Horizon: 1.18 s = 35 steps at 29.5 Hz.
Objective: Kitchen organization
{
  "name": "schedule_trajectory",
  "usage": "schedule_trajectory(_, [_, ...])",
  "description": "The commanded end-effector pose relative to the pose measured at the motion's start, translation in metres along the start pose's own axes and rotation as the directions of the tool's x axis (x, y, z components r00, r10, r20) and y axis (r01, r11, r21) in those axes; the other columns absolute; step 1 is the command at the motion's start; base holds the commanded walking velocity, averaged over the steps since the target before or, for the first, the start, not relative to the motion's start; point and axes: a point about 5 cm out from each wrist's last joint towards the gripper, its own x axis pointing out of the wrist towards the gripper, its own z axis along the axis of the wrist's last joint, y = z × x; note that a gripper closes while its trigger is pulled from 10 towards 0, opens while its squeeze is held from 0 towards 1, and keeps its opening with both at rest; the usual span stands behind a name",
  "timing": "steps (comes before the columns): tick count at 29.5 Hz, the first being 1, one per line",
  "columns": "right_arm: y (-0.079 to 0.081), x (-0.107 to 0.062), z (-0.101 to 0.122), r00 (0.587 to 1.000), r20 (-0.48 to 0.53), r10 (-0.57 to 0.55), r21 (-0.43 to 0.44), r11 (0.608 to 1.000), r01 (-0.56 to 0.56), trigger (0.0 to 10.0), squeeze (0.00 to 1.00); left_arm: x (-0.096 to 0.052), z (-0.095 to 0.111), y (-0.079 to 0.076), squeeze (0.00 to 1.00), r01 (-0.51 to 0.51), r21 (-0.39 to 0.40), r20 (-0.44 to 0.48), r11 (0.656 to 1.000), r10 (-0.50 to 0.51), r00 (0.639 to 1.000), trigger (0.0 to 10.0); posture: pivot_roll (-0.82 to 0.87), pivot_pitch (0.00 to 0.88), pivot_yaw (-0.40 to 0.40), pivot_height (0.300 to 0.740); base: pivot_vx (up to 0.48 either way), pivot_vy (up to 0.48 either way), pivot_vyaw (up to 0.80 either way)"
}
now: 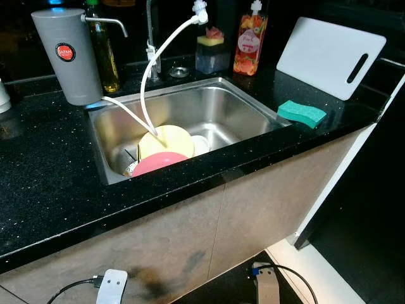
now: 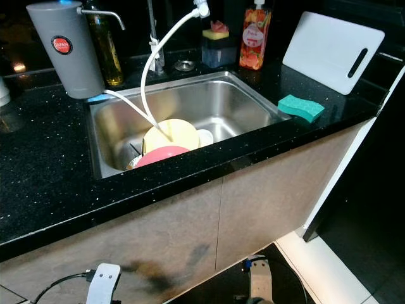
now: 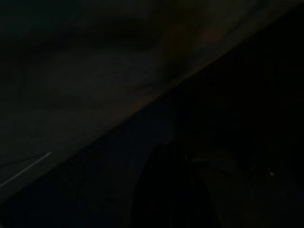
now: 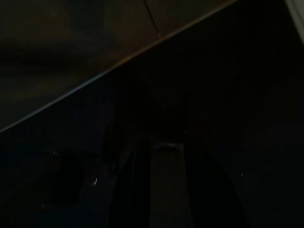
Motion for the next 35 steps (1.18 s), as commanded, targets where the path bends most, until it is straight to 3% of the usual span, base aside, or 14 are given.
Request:
schedule_trajectory(1, [-0.002,0.000,0.000,1.000,0.003,-0.009,0.006,1.000,0.009,10.0,0.00,0.002,-0.003,-0.004,0.00,0.020,0.010,-0.015,1.000,-0.020,1.000,10.0,0.04,0.098,-0.005,0.740,0.000,0.000,0.00])
schedule_trajectory(6, [0.002,0.000,-0.003,1.000,-0.004,0.000,-0.001,1.000,0.000,10.0,0.00,0.004,0.002,-0.001,0.00,0.027,0.039,-0.019,0.999,-0.026,0.999,10.0,0.05,0.098,0.014,0.740,0.000,0.000,0.08])
schedule_trajectory(16, [0.006,0.000,-0.012,1.000,-0.017,0.006,-0.002,1.000,-0.006,10.0,0.00,0.002,0.001,0.002,0.00,0.032,0.044,-0.022,0.999,-0.031,0.999,10.0,0.07,0.093,0.018,0.740,0.000,0.000,0.80])
schedule_trajectory(35, [0.006,0.001,-0.010,1.000,-0.018,0.016,-0.022,1.000,-0.016,10.0,0.00,0.001,-0.001,0.005,0.00,0.022,0.040,-0.030,0.999,-0.021,0.999,10.0,0.07,0.090,0.009,0.740,0.000,0.000,0.80])
